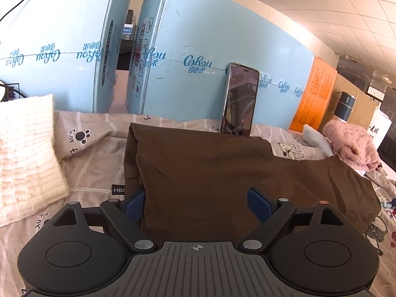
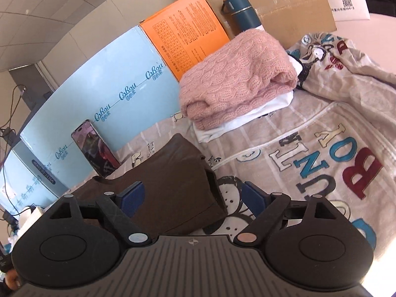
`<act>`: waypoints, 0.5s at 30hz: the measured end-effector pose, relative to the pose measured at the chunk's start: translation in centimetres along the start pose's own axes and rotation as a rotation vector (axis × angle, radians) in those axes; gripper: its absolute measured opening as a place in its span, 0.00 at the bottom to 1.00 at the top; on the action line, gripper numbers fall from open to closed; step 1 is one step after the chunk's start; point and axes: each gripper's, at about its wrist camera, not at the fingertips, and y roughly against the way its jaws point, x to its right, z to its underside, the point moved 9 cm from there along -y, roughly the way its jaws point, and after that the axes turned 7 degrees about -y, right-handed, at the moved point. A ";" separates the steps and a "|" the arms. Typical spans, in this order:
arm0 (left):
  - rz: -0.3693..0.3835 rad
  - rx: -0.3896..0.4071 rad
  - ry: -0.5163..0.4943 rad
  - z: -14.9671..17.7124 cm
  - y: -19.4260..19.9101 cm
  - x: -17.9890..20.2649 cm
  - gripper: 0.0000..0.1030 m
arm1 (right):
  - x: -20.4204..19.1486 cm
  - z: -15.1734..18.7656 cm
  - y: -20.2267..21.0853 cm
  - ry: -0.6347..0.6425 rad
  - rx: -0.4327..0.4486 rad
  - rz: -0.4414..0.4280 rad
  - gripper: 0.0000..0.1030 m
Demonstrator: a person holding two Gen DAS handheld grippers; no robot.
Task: Fold clothes
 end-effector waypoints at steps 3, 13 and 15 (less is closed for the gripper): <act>0.002 0.013 -0.002 0.0 0.3 0.3 0.88 | 0.5 0.9 -0.3 -0.104 -0.060 -0.022 0.85; -0.003 0.018 -0.009 0.1 0.5 0.5 0.89 | 0.3 2.9 -3.9 -0.252 -0.188 -0.033 0.85; -0.014 0.000 -0.009 0.3 0.1 0.3 0.89 | -0.2 2.8 -4.9 -0.238 -0.165 -0.037 0.86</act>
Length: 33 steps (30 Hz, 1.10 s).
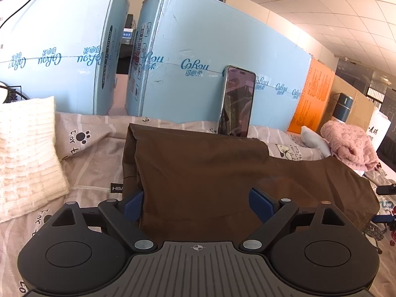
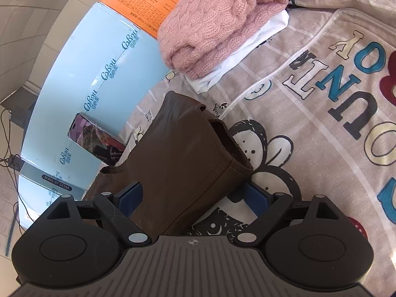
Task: Fold clothes
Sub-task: 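Grasp the coat's loose end with the right gripper and lift it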
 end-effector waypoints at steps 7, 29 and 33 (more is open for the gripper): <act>-0.016 -0.057 -0.022 1.1 -1.1 0.0 0.91 | -1.4 -1.0 -2.8 -0.028 0.097 -0.066 0.97; 0.273 -0.059 -0.102 2.1 -1.2 4.5 0.97 | -2.6 -2.8 2.1 0.103 0.286 -0.220 0.05; 0.205 -0.052 -0.163 2.1 -1.1 4.8 0.97 | -1.7 -4.6 3.4 0.121 0.370 -0.141 0.05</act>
